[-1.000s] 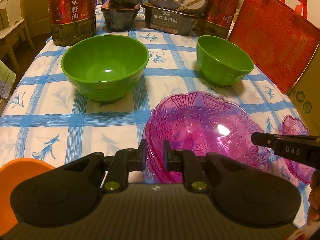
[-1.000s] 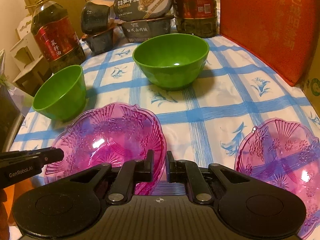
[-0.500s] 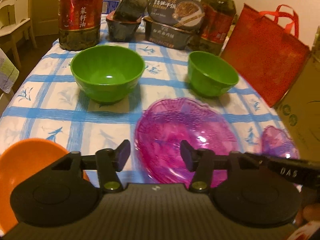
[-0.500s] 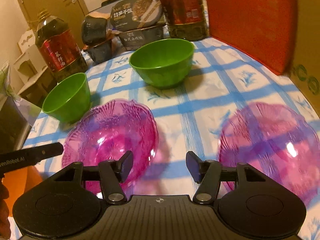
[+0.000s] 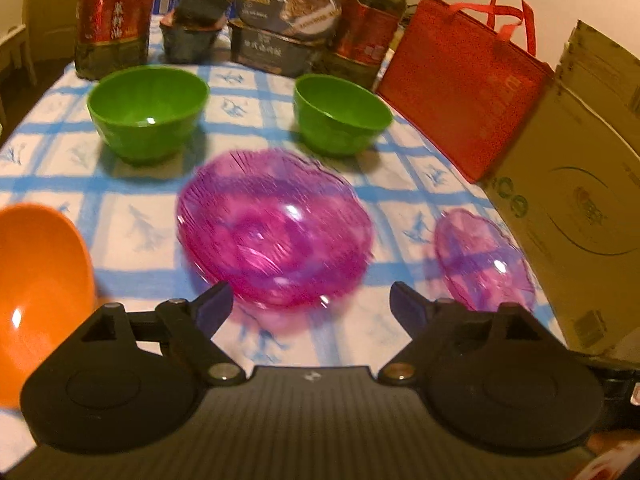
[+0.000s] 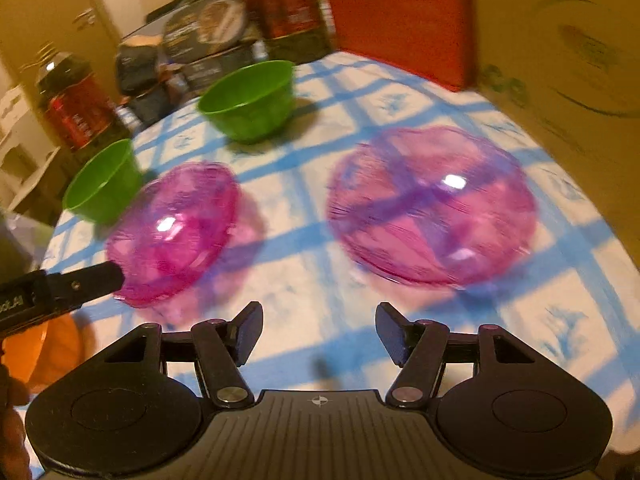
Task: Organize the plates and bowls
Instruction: 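Move both tools to the remaining small pink plate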
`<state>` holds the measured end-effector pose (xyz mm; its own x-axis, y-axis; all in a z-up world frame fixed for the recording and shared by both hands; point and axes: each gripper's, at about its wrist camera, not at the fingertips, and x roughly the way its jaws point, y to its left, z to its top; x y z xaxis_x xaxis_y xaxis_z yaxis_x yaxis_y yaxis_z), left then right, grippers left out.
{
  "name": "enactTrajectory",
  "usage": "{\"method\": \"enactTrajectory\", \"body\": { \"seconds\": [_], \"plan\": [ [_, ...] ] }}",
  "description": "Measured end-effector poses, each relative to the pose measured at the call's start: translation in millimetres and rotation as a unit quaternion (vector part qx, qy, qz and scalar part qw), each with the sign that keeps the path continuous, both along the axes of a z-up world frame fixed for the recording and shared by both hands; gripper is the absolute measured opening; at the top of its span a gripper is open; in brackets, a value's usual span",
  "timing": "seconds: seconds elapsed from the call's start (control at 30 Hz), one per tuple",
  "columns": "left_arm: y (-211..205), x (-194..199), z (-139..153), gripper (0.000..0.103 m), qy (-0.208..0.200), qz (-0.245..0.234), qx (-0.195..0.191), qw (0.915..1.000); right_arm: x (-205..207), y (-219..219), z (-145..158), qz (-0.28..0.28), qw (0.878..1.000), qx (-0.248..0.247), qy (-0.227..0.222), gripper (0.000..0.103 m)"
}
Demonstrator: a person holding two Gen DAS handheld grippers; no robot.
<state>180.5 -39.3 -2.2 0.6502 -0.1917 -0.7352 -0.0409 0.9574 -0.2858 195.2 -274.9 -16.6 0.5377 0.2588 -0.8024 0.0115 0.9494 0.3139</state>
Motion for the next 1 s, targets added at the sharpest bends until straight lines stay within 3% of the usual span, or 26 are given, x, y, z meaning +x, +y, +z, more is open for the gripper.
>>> {"method": "enactTrajectory", "body": {
  "seconds": [0.37,0.53,1.0],
  "plan": [
    [-35.8,-14.1,-12.0,0.084,0.014,-0.02,0.022,0.9995,-32.1,-41.0,-0.6,-0.052,0.998,-0.035,0.012,0.062],
    [-49.5,-19.5,-13.2,0.084,-0.002,-0.031,0.044,0.9986,-39.5,-47.9,0.1,-0.054,0.997,-0.043,0.015,0.062],
    [-74.4,-10.1,-12.0,0.084,0.012,-0.053,0.008,0.9985,-40.2,-64.4,-2.0,-0.058,0.997,-0.048,0.016,0.062]
  ]
}}
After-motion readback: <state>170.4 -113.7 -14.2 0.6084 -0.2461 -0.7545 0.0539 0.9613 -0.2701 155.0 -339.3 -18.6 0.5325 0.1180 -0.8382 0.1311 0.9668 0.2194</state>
